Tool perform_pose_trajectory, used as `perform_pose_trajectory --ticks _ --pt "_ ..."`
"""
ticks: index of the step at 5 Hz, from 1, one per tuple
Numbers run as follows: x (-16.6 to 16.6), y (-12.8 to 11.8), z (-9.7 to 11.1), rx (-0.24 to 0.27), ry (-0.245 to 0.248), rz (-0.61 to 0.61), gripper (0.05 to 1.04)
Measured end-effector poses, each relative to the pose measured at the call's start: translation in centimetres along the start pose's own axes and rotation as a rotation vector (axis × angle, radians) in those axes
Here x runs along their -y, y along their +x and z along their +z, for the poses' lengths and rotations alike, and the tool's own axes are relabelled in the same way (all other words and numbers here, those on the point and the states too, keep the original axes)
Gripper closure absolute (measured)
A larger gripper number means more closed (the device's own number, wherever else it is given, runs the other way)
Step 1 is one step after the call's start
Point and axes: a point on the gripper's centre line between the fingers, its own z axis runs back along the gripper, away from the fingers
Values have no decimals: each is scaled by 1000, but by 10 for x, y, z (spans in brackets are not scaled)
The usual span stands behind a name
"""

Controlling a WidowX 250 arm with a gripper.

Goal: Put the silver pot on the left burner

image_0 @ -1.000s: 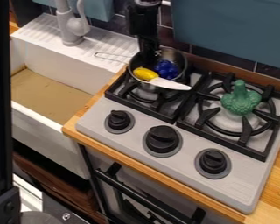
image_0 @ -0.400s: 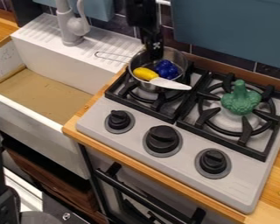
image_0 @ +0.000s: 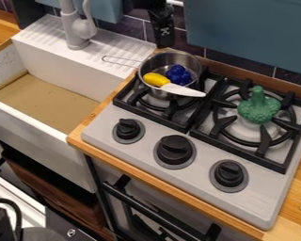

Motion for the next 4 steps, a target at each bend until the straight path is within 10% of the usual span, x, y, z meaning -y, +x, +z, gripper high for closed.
perform_pose_trajectory --ticks 4 --pt "-49 -40 3 15 70 -277 85"
